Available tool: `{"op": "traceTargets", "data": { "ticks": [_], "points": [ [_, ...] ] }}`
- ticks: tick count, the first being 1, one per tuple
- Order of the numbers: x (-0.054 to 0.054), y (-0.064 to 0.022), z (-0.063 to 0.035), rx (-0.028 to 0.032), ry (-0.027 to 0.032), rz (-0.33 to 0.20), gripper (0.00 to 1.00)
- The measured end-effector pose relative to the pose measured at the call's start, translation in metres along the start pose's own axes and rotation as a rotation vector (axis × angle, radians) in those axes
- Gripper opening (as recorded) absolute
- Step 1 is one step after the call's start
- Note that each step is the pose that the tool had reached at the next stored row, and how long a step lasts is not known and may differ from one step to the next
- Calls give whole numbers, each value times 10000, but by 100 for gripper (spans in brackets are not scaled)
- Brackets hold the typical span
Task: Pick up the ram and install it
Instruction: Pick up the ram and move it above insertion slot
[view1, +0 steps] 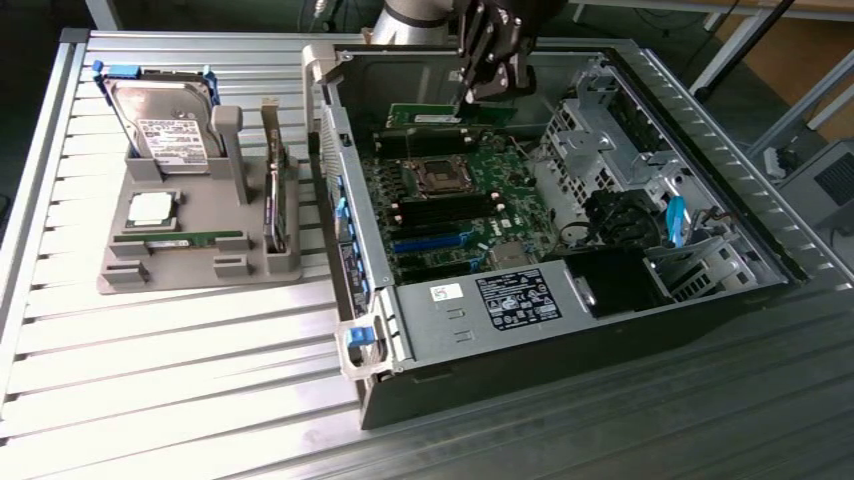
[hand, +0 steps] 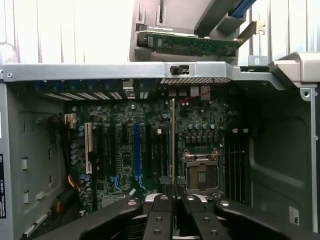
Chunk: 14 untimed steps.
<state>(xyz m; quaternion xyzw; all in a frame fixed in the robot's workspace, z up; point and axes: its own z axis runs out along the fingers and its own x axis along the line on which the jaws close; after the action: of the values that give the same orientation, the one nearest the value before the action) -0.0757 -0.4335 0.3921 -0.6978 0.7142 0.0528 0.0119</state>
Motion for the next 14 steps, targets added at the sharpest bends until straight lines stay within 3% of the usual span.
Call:
{"op": "traceTargets", "data": {
  "ticks": [11,14],
  "points": [
    [-6,-253,-14,-49,0,5,11],
    [-7,-288,-16,-55,1,5,11]
  ]
}}
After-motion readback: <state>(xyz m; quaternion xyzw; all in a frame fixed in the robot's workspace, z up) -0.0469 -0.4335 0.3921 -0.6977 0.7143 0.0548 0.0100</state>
